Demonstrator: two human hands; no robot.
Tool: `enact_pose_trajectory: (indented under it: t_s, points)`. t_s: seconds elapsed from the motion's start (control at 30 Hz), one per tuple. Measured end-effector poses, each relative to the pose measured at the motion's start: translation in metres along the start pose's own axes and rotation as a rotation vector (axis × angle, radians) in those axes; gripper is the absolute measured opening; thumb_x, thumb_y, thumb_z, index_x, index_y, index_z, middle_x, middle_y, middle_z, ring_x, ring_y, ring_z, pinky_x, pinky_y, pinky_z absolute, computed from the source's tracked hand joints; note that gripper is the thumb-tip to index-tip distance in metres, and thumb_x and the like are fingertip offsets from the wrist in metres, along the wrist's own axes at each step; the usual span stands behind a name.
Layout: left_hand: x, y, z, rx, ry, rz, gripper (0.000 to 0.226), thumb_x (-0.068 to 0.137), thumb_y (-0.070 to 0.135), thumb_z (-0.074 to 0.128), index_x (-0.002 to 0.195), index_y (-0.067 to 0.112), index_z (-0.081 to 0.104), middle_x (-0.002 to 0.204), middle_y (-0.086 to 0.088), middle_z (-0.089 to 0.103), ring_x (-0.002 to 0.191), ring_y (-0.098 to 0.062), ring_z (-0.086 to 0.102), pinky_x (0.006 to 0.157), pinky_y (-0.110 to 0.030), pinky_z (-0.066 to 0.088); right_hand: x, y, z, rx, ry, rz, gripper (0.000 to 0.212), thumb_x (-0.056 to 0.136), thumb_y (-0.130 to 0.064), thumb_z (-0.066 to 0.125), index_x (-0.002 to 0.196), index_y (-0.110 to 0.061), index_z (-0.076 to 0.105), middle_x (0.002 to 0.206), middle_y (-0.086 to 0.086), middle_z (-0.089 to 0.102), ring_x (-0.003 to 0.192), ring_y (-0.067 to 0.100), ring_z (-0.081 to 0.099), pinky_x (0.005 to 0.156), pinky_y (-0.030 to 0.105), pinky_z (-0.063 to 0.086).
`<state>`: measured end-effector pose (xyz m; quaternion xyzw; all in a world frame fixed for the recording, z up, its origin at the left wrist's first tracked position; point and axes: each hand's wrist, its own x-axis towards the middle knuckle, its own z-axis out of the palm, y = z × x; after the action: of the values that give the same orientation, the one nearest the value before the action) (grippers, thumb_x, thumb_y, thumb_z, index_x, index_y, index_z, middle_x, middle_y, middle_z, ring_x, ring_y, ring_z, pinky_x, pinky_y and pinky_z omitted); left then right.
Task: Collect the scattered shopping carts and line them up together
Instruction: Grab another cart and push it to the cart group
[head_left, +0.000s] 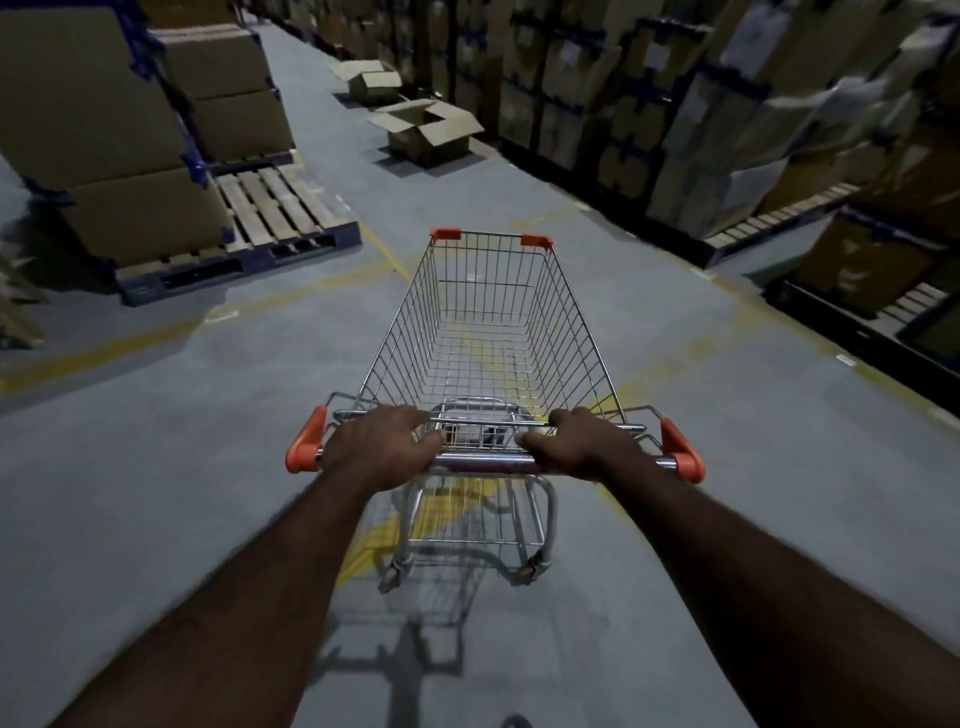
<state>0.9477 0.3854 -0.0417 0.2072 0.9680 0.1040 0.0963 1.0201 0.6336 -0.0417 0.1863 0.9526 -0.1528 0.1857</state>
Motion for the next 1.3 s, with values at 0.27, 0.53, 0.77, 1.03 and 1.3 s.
enact_pose_trajectory:
  t_s: [0.27, 0.53, 0.77, 1.03, 1.3]
  points:
    - [0.055, 0.036, 0.004, 0.001, -0.044, 0.074, 0.069, 0.083, 0.075, 0.032, 0.137, 0.039, 0.055, 0.142, 0.006, 0.058, 0.127, -0.023, 0.054, 0.099, -0.043, 0.045, 0.012, 0.041, -0.016, 0.061, 0.029, 0.117, 0.098, 0.079, -0.086, 0.039, 0.151, -0.019, 0.044, 0.151, 0.016, 0.045, 0.134, 0.038, 0.049, 0.104, 0.048, 0.044]
    - [0.106, 0.073, 0.008, 0.013, -0.096, 0.271, 0.082, 0.073, 0.078, 0.027, 0.138, 0.038, 0.055, 0.142, 0.004, 0.058, 0.126, -0.023, 0.055, 0.097, -0.044, 0.046, 0.003, 0.072, -0.022, 0.135, 0.080, 0.284, 0.094, 0.085, -0.084, 0.038, 0.151, -0.018, 0.043, 0.153, 0.015, 0.043, 0.136, 0.038, 0.048, 0.107, 0.051, 0.042]
    - [0.145, 0.110, 0.017, 0.048, -0.122, 0.458, 0.082, 0.072, 0.080, 0.025, 0.137, 0.040, 0.055, 0.141, 0.005, 0.058, 0.126, -0.023, 0.056, 0.098, -0.042, 0.047, -0.011, 0.095, -0.021, 0.202, 0.132, 0.460, 0.095, 0.084, -0.085, 0.037, 0.151, -0.019, 0.043, 0.154, 0.014, 0.044, 0.136, 0.036, 0.048, 0.107, 0.051, 0.043]
    - [0.168, 0.164, 0.027, 0.099, -0.164, 0.694, 0.083, 0.072, 0.081, 0.022, 0.137, 0.040, 0.055, 0.142, 0.006, 0.058, 0.125, -0.022, 0.057, 0.097, -0.042, 0.047, -0.043, 0.116, -0.011, 0.273, 0.195, 0.666, 0.091, 0.088, -0.083, 0.035, 0.151, -0.017, 0.042, 0.153, 0.015, 0.045, 0.137, 0.036, 0.047, 0.105, 0.050, 0.043]
    - [0.162, 0.224, 0.044, 0.123, -0.198, 0.914, 0.079, 0.075, 0.078, 0.026, 0.136, 0.039, 0.057, 0.140, 0.006, 0.059, 0.123, -0.021, 0.058, 0.092, -0.038, 0.047, -0.089, 0.134, 0.006, 0.375, 0.245, 0.873, 0.092, 0.088, -0.082, 0.035, 0.154, -0.018, 0.038, 0.155, 0.016, 0.042, 0.138, 0.038, 0.046, 0.106, 0.052, 0.043]
